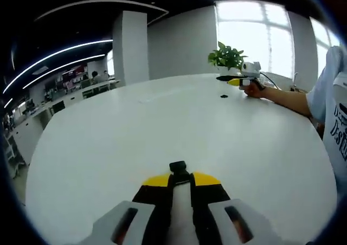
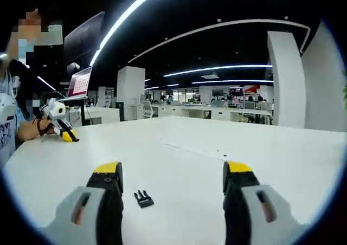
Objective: Snap the two parts of the plastic buckle together until the buckle closes and remains connected.
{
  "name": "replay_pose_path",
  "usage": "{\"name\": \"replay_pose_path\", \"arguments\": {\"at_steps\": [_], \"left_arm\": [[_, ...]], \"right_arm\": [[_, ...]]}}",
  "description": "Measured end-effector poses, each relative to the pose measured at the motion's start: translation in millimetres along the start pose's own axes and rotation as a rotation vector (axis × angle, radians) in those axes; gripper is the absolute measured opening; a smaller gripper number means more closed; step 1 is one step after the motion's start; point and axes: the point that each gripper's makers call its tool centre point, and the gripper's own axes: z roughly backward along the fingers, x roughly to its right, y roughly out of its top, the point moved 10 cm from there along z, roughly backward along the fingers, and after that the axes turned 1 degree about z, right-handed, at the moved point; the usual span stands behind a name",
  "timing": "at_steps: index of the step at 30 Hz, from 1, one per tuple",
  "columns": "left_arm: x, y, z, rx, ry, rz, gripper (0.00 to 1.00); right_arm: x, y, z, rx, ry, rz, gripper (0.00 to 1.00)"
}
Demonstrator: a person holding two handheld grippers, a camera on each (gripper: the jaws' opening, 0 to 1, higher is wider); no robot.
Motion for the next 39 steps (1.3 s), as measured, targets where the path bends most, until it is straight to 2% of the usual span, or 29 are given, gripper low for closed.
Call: {"name": "replay_pose_path", "arguments": {"at_steps": [3, 12, 18, 24, 31, 35, 39], "left_arm": [[-0.3, -0.6, -0.7, 0.004, -0.005, 0.004, 0.12], [0.0, -0.7, -1.1, 0.003, -0.005, 0.001, 0.12], [-0.1, -0.6, -0.9, 0.003, -0.005, 0.000, 0.12], [-0.6, -0.3, -0.6, 0.003, -0.004, 0.002, 0.12], [-1.0, -0.3, 0.2, 0.004, -0.003, 0.002, 0.12], [-0.9, -0.3, 0.5, 0.003, -0.001, 0.001, 0.12], [-1.1, -0.6, 0.6, 0.005, -0.002, 0.003, 0.12]], "right_arm": [[-0.5, 0.8, 0.6, 0.005, 0.003, -0.004, 0.76], [-0.5, -4.3, 1.1, -0.046, 0.001, 0.027, 0.76], [-0.8, -10.5, 1.3, -0.087, 0.008, 0.008, 0.69], [-8.6, -14.6, -3.5, -0.133, 0.013, 0.030, 0.69], [-5.2, -17.5, -3.5, -0.144, 0.070, -0.015, 0.71], [-1.2, -20.7, -6.3, -0.179, 0.108, -0.048, 0.73], [-3.4, -24.5, -9.8, -0.233, 0.132, -0.024, 0.73]]}}
